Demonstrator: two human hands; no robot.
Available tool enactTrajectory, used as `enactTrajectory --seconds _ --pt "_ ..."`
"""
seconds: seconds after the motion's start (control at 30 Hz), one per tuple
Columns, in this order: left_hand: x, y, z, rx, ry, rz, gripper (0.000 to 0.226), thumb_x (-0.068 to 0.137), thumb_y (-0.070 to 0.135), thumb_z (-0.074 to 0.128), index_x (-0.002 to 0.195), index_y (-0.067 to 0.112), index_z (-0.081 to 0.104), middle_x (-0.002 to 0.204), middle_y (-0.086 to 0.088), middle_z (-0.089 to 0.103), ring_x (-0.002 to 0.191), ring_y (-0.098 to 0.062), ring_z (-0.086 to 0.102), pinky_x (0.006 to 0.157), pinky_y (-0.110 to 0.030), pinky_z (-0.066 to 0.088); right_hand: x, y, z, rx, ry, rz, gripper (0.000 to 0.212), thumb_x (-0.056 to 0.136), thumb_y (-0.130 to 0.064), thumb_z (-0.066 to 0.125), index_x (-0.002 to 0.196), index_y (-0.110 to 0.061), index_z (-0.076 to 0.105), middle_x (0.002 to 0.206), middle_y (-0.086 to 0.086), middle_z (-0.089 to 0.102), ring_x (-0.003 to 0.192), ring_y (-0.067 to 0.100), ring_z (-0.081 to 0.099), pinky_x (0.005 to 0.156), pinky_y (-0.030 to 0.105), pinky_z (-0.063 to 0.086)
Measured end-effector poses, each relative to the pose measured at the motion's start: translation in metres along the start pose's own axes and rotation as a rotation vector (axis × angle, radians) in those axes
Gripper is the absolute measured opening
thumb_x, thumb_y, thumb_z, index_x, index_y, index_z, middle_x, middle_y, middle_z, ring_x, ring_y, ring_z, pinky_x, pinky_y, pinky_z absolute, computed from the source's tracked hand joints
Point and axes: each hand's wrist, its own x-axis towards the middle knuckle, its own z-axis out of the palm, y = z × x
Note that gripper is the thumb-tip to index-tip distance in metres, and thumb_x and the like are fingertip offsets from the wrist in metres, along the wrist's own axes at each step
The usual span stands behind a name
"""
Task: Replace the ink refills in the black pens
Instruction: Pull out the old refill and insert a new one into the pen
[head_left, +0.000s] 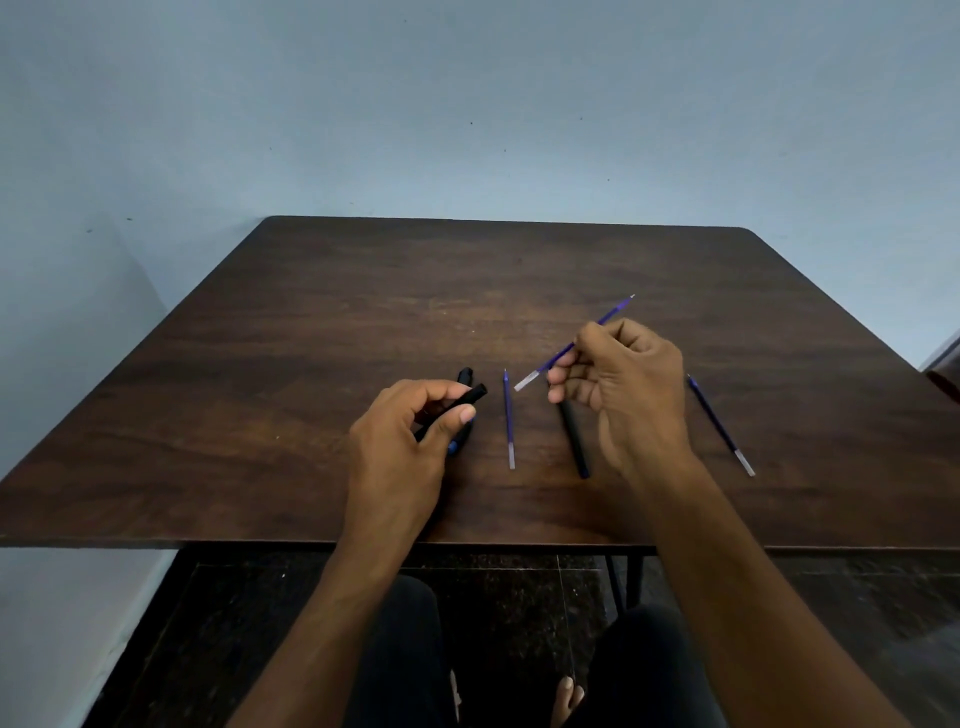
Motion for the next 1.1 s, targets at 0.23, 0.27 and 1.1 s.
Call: enactTrajectory --seconds 0.23,0.27,1.1 --pt "-0.001 0.0 0.0 0.015 -0.012 0.014 0.02 0.081 0.019 0.081 0.1 0.024 0.076 0.095 0.014 0.071 0.09 0.001 0.065 0.081 -0.011 0.048 -0.005 0.014 0.013 0.071 -0.012 -0.046 0.018 0.092 0.007 0.056 0.075 -0.001 0.058 0.063 0.017 0.063 0.053 0.027 0.064 0.048 0.037 0.056" --pt "-0.001 0.0 0.0 0.019 -0.011 0.015 0.02 0.081 0.02 0.081 0.1 0.024 0.076 0.095 0.014 0.071 0.09 0.001 0.065 0.08 -0.01 0.048 -0.006 0.015 0.014 0.065 -0.011 -0.049 0.017 0.091 0.007 0.057 0.076 -0.001 0.058 0.063 0.017 0.063 0.053 0.027 0.064 0.048 0.037 0.057" --pt "-0.001 0.0 -0.001 0.032 0.01 0.007 0.02 0.081 0.019 0.08 0.1 0.024 0.075 0.096 0.013 0.071 0.09 0.003 0.064 0.079 -0.005 0.044 -0.012 0.029 0.006 -0.177 -0.259 0.004 0.015 0.088 -0.013 0.077 0.089 0.001 0.072 0.07 0.012 0.069 0.057 0.024 0.059 0.049 0.032 0.049"
